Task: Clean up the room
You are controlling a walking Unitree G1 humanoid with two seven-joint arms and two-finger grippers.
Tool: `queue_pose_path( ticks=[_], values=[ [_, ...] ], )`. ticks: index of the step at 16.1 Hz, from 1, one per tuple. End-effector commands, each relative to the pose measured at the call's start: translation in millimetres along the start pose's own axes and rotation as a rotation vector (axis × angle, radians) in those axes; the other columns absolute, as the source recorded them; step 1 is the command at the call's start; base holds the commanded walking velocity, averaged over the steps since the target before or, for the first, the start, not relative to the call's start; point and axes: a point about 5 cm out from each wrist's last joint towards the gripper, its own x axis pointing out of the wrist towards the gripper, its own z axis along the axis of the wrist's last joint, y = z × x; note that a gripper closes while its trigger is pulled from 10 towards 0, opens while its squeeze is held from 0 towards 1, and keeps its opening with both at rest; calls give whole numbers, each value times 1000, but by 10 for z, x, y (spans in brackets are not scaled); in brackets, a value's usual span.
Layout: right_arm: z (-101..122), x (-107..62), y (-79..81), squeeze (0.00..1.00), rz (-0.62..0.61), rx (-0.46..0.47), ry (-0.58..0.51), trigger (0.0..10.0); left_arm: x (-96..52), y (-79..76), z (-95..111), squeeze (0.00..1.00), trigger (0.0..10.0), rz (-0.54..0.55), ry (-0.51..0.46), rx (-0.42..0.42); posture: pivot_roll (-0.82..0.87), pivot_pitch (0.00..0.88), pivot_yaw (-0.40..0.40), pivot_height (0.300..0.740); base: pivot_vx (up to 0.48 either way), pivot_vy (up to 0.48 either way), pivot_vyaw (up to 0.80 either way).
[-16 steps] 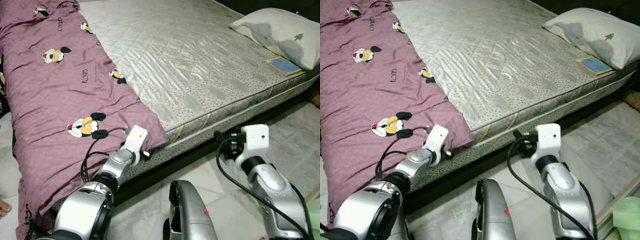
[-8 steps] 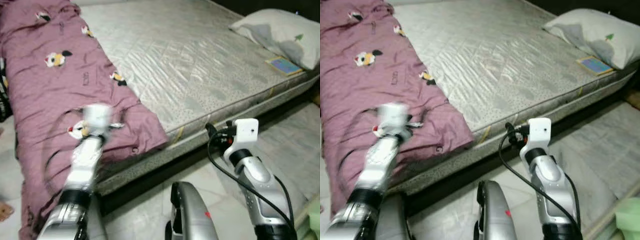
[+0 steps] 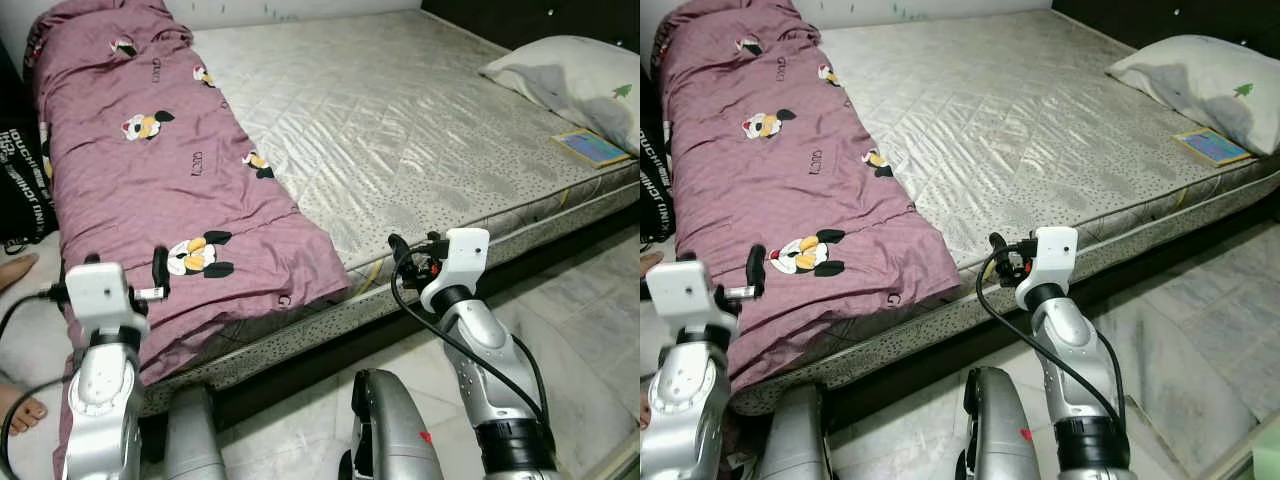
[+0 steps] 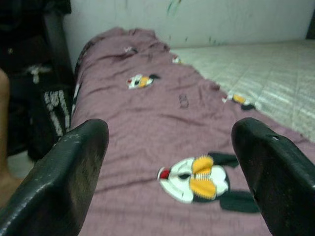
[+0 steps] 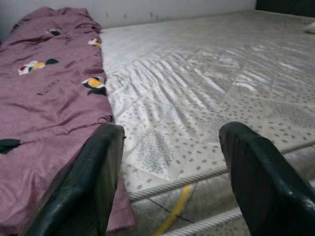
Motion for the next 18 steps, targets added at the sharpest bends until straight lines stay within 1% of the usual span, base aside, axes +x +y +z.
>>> queue_pose_path(
  ticks=[1, 2, 5, 9, 12, 18],
  values=[
    [54, 48, 3, 0, 14, 4, -31, 10000, -9, -20, 65, 0, 10000, 5, -15, -8, -11, 0, -45, 536, 0, 0, 0],
    [72, 92, 19, 0, 30, -1, -40, 10000, 10, -41, 114, 0, 10000, -9, -27, -14, -11, 0, -41, 551, 0, 0, 0],
    [117, 161, 4, 0, 34, -12, -64, 10000, 80, -27, 124, 0, 10000, -3, -11, -15, -16, 0, -37, 583, 0, 0, 0],
    [151, 212, 13, 0, 36, -15, -87, 10000, 144, -62, 164, 0, 10000, -14, -14, 0, -17, 0, -32, 616, 0, 0, 0],
    [175, 221, -23, 0, 31, -21, -100, 10000, 157, 3, 172, 0, 10000, 16, -8, 13, -18, 0, -30, 659, 0, 0, 0],
    [183, 239, -9, 0, 27, -18, -111, 10000, 166, -8, 186, 0, 10000, 19, -8, 34, -16, 0, -26, 720, 0, 0, 0]
  ],
)
